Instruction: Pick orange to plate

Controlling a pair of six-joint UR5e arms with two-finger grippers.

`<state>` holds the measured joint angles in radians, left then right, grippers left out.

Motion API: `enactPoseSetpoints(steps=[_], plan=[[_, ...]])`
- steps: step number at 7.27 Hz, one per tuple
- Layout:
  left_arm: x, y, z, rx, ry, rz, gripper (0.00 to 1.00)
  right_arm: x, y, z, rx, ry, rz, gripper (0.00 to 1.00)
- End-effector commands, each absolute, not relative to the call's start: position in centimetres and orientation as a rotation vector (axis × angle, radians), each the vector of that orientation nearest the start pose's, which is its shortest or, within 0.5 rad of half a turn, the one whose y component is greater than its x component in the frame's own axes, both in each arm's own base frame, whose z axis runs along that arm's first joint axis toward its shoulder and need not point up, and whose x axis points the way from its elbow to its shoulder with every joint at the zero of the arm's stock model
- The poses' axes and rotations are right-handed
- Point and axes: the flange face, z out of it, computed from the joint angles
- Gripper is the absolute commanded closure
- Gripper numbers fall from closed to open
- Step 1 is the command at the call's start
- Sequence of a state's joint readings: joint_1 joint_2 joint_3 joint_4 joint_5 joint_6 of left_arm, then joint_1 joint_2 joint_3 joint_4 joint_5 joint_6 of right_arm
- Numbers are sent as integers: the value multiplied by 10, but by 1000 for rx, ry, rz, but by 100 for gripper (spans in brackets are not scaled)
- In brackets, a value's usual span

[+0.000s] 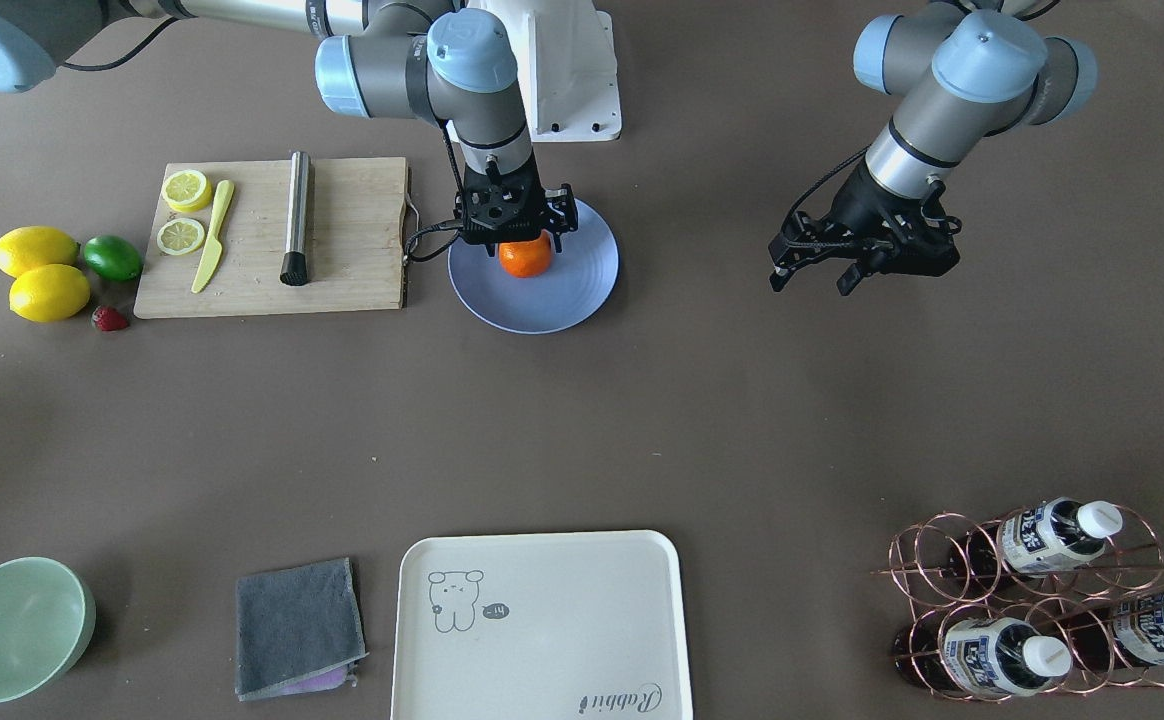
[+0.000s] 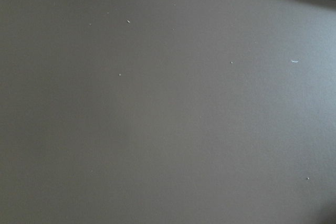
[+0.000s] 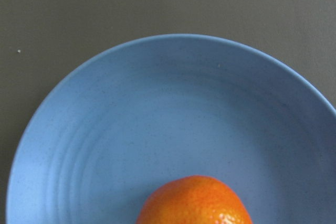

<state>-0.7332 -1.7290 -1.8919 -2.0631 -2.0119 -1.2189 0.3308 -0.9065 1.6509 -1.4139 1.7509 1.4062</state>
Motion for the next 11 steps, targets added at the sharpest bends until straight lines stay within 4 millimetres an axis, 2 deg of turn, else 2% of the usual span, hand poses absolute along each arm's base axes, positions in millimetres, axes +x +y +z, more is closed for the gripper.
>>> enactPoseSetpoints(steps=[1,2,3,4,5,6,7,8,9,10,11], plan=[[340,-433,367,147,1031,-134,3,-581,-357,201,81,-940,104,0],[328,-437,369,128,1037,-139,3,-541,-393,218,50,-943,125,0],[291,-455,371,103,1059,-171,3,-469,-441,247,59,-943,98,0],[236,-465,391,116,1072,-95,3,-391,-471,294,77,-926,23,0],[188,-464,429,126,1060,-31,3,-318,-499,345,97,-907,-80,0],[140,-454,472,137,1043,27,3,-241,-517,403,108,-885,-131,0],[98,-446,515,152,1029,68,3,-173,-525,468,123,-851,-197,0],[65,-426,557,167,999,108,3,-116,-525,527,122,-833,-238,0],[43,-407,596,173,964,149,3,-71,-518,578,121,-807,-262,0],[16,-397,626,187,938,148,3,-31,-517,617,126,-795,-280,0],[4,-389,651,178,925,151,3,-4,-514,650,120,-797,-293,0]])
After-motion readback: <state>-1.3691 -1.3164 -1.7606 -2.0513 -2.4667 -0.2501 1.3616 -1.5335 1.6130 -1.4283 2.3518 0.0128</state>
